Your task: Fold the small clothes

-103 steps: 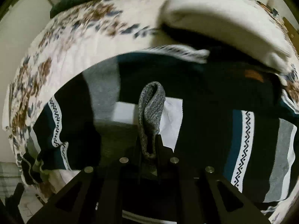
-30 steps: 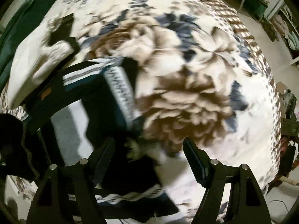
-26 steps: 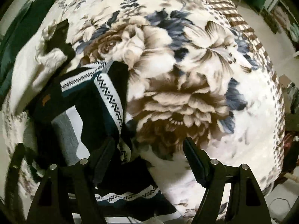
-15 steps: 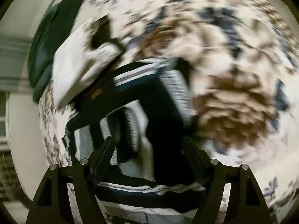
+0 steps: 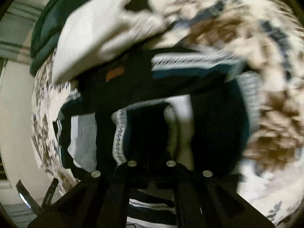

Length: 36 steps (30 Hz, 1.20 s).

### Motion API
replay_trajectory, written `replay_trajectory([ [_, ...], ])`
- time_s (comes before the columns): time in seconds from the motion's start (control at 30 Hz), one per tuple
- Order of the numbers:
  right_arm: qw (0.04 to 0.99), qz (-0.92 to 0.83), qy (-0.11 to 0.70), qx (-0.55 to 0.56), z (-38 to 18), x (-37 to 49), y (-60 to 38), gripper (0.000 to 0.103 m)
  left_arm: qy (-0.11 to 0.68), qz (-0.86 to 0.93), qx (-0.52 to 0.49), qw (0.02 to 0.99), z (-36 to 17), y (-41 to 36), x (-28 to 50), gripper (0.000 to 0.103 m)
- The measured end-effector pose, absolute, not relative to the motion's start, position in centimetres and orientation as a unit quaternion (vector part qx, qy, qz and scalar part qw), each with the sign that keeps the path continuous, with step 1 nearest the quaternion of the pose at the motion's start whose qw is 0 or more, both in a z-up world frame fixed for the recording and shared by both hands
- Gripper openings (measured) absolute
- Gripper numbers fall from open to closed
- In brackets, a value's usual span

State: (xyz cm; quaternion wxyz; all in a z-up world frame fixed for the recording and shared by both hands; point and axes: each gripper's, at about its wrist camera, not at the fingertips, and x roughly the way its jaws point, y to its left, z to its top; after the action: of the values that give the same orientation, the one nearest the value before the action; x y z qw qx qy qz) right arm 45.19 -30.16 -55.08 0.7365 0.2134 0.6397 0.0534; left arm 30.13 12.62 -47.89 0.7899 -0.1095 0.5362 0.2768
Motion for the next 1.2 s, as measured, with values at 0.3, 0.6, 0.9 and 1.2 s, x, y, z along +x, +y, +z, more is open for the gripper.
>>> replay_trajectory([
  [0.3, 0.702, -0.021, 0.693, 0.162, -55.3, 45.6, -34.5, 0.022, 0.547, 0.256, -0.162, 0.780, -49.6, 14.0, 32.2, 0.083],
  [0.6, 0.763, 0.058, 0.637, 0.096, -52.0, 49.5, -29.2, 0.062, 0.559, 0.233, -0.115, 0.787, -51.9, 13.7, 36.1, 0.083],
  [0.9, 0.749, 0.126, 0.645, -0.082, -58.4, 54.6, -19.9, 0.002, 0.576, 0.223, -0.068, 0.783, -54.8, 13.2, 38.6, 0.083],
  [1.2, 0.736, 0.041, 0.660, 0.146, -55.3, 53.8, -28.7, 0.036, 0.575, 0.203, -0.066, 0.790, -53.8, 13.4, 38.2, 0.084],
])
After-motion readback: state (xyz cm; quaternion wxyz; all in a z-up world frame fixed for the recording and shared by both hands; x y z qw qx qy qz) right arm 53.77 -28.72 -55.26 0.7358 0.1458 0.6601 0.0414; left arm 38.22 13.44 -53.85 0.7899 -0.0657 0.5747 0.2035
